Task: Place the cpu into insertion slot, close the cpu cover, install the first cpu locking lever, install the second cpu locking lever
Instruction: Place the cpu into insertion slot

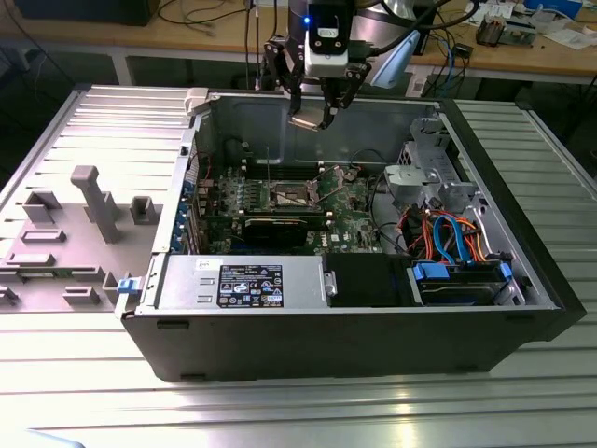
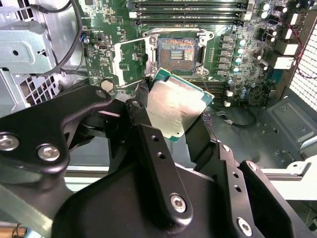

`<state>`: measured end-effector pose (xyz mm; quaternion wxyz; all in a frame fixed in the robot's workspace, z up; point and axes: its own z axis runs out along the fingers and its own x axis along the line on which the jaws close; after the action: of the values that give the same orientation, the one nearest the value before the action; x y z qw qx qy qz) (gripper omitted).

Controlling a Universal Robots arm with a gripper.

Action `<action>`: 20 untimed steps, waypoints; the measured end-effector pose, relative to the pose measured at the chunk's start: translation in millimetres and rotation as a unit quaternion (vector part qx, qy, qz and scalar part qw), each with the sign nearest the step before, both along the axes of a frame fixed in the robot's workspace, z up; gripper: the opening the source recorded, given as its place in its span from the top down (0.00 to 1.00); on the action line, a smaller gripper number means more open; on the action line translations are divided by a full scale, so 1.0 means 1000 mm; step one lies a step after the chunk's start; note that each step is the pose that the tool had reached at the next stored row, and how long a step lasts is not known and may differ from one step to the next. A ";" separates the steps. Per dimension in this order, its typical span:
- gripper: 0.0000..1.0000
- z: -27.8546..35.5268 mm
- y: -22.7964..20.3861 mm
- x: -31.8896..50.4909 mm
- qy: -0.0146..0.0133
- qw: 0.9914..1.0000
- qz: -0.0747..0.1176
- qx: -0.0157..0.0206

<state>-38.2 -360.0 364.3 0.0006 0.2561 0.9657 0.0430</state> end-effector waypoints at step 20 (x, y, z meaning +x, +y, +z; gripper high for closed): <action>0.45 -0.0014 -0.0001 0.0000 0.000 0.999 -0.038 0.000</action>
<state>-38.2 -360.0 363.0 0.0023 0.2931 0.9551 0.0427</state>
